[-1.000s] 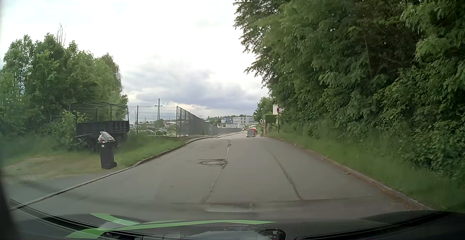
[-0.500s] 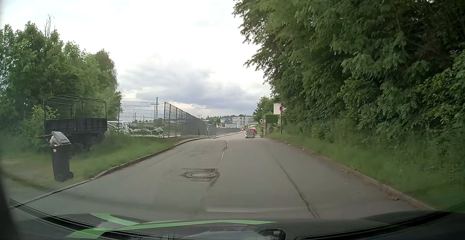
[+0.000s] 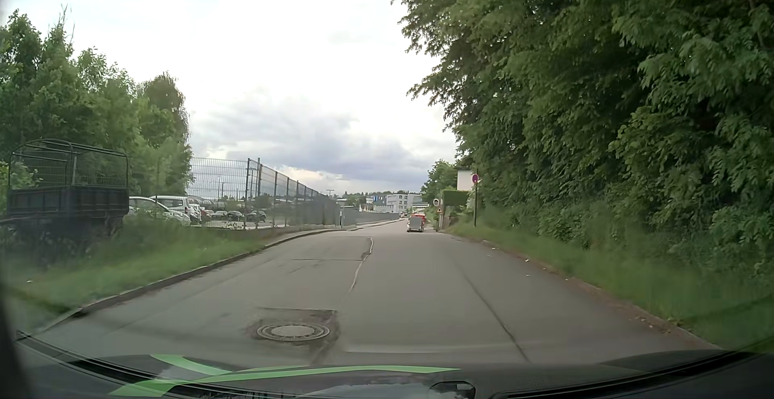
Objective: Follow the waypoints while adhering to traffic rules and regulations
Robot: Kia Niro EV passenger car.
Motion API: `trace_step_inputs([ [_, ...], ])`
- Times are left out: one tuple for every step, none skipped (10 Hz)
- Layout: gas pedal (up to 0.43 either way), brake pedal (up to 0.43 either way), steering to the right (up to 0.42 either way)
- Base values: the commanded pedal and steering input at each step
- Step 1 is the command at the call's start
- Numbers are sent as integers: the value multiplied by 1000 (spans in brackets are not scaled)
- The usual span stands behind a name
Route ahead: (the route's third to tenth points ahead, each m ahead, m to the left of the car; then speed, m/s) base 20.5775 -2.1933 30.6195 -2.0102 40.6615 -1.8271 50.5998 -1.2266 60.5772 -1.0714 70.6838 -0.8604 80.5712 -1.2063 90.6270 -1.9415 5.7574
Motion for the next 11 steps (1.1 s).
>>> trace_step_inputs([
  [98, 0, 2],
  [98, 0, 2],
  [98, 0, 2],
  [98, 0, 1],
  [98, 0, 1],
  [98, 0, 2],
  [98, 0, 2],
  [98, 0, 2],
  [98, 0, 1],
  [87, 0, 3],
  [87, 0, 4],
])
